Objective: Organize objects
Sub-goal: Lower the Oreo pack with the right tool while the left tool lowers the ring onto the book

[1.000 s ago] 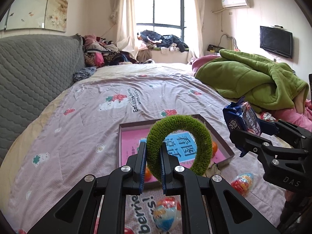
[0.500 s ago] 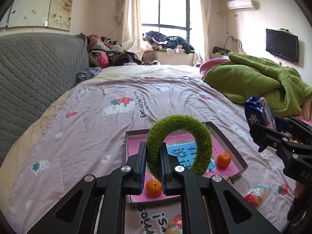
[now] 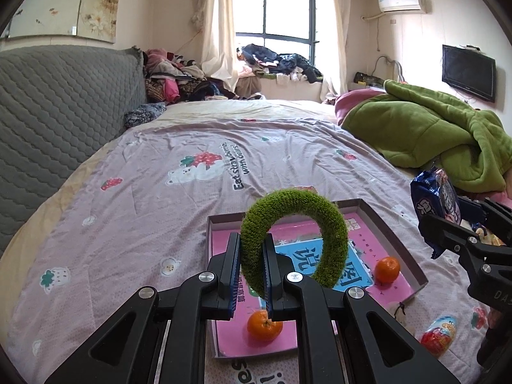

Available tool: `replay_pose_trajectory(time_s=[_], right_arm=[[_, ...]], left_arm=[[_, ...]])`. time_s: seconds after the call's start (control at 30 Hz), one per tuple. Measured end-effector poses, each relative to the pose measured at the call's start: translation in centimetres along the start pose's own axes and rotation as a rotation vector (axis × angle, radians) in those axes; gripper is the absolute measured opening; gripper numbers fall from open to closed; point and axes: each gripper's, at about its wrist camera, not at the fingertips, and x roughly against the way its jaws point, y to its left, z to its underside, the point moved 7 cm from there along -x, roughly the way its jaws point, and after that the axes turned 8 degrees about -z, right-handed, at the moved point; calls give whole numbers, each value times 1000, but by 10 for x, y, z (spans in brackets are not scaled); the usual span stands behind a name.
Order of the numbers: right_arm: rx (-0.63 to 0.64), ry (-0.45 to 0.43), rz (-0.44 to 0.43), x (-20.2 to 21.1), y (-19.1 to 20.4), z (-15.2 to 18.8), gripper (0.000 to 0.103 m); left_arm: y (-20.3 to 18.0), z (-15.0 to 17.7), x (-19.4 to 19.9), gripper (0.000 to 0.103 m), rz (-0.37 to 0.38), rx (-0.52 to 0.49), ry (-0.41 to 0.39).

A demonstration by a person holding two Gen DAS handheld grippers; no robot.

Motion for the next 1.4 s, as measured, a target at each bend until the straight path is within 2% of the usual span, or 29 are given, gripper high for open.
replay_pose_trajectory(time_s=[0.4, 0.63, 0.93, 1.4], right_arm=[[-6, 105, -10, -42, -5, 23, 52], [-39, 197, -70, -62, -2, 43, 52], [-53, 319, -64, -85, -1, 71, 52], [-94, 415, -44, -104, -4, 95, 52]], left_arm=[[7, 20, -45, 13, -20, 11, 83], [4, 28, -61, 13, -12, 5, 107], [6, 38, -86, 13, -23, -2, 147], [-1, 56, -108, 13, -24, -27, 200]])
